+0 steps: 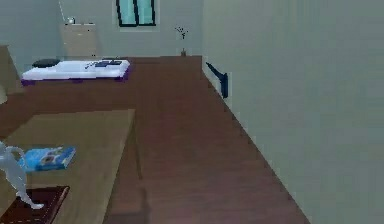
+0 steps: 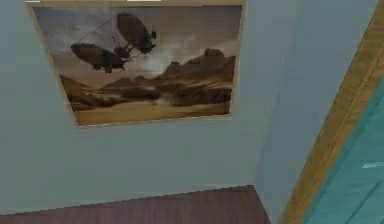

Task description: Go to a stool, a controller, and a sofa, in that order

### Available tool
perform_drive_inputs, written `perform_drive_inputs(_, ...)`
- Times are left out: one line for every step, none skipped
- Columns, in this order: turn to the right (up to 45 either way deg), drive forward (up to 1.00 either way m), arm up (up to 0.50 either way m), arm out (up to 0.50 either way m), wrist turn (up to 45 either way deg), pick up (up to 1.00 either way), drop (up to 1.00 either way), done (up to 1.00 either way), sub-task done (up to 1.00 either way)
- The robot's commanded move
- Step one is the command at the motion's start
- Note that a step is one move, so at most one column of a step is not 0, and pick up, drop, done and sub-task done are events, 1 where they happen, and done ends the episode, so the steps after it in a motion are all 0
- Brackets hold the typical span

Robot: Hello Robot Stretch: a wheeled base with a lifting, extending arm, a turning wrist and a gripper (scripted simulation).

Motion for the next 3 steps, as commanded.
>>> perform_drive_inputs(-3.0, 0.00, 0.00, 0.00, 0.0, 0.00, 0.00, 0.00, 0.00)
perform_drive_inputs(45.0, 0.00, 0.00, 0.00, 0.0, 0.00, 0.00, 0.00, 0.00)
perform_drive_inputs(45.0, 0.00, 0.00, 0.00, 0.0, 0.00, 0.00, 0.00, 0.00)
